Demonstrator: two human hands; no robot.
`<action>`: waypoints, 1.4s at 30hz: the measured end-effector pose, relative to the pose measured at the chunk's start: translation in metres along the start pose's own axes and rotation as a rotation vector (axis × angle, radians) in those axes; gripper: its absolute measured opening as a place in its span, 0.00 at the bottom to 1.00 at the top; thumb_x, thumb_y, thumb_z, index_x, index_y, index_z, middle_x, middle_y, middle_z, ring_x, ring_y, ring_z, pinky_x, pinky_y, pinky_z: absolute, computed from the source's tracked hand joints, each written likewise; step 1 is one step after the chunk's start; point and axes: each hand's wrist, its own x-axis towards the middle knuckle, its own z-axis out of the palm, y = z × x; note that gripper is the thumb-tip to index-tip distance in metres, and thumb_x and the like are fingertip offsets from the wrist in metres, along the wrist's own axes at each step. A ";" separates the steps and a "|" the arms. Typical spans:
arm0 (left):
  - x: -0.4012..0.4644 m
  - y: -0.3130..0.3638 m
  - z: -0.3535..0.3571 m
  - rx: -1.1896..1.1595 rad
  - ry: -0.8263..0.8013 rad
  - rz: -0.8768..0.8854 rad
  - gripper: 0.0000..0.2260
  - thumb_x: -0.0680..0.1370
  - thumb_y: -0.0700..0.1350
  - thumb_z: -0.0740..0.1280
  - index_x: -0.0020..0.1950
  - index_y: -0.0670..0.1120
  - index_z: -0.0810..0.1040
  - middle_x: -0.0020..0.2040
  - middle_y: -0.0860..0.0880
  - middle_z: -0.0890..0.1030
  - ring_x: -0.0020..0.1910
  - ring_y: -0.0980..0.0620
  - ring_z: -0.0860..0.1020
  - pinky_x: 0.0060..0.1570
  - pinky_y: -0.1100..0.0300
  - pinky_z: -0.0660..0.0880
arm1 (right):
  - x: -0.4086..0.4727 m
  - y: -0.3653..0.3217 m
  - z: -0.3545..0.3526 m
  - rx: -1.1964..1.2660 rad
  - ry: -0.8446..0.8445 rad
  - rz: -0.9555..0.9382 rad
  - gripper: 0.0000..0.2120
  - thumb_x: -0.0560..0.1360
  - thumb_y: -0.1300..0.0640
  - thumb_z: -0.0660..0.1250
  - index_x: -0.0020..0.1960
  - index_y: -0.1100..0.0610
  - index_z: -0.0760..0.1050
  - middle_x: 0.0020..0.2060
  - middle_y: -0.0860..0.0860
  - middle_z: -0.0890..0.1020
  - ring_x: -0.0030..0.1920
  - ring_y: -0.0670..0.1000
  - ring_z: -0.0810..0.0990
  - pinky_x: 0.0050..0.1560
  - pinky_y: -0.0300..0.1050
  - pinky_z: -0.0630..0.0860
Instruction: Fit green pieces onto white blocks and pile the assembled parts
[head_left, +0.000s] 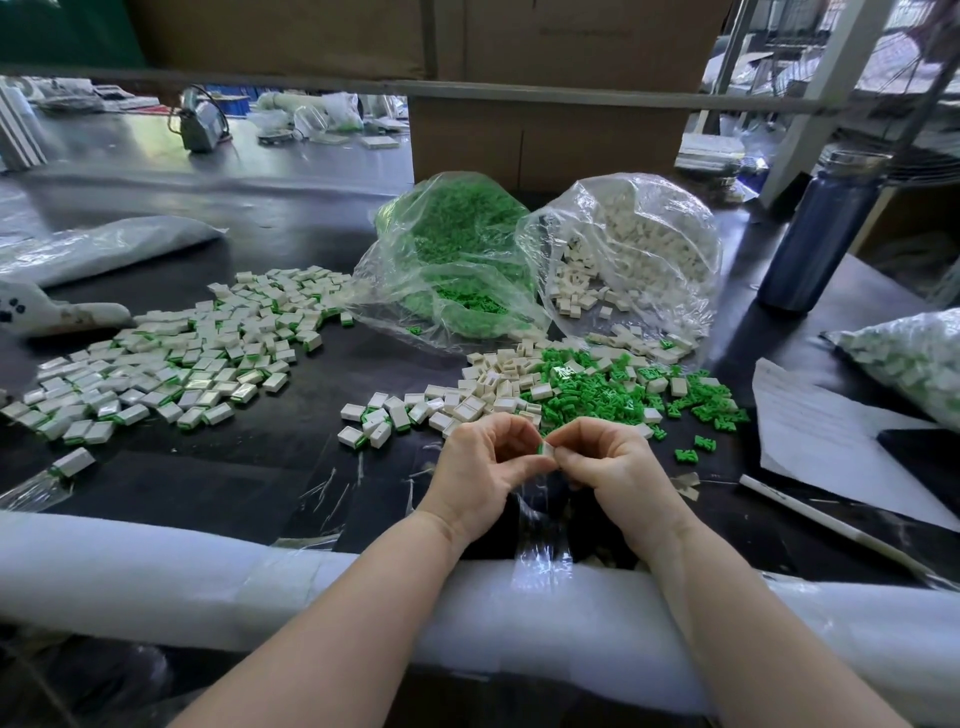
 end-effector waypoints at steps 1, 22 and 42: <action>0.000 0.001 0.000 0.009 -0.006 0.005 0.07 0.69 0.34 0.73 0.45 0.37 0.78 0.39 0.45 0.79 0.38 0.54 0.76 0.45 0.65 0.76 | 0.000 0.000 0.000 0.000 -0.003 0.001 0.12 0.73 0.71 0.65 0.36 0.57 0.79 0.27 0.46 0.79 0.30 0.43 0.74 0.32 0.33 0.72; 0.003 -0.004 -0.002 -0.063 0.032 -0.026 0.07 0.71 0.39 0.72 0.40 0.46 0.75 0.38 0.46 0.78 0.38 0.52 0.76 0.41 0.64 0.75 | 0.000 0.000 -0.001 0.109 -0.022 0.013 0.08 0.74 0.68 0.65 0.43 0.59 0.81 0.32 0.50 0.83 0.33 0.45 0.80 0.33 0.34 0.75; 0.003 -0.003 -0.004 0.015 0.104 -0.007 0.09 0.73 0.36 0.69 0.38 0.49 0.77 0.34 0.53 0.79 0.34 0.61 0.77 0.40 0.71 0.73 | 0.002 0.004 0.001 -0.006 0.063 0.011 0.05 0.76 0.63 0.64 0.43 0.61 0.78 0.32 0.55 0.77 0.31 0.46 0.74 0.32 0.36 0.75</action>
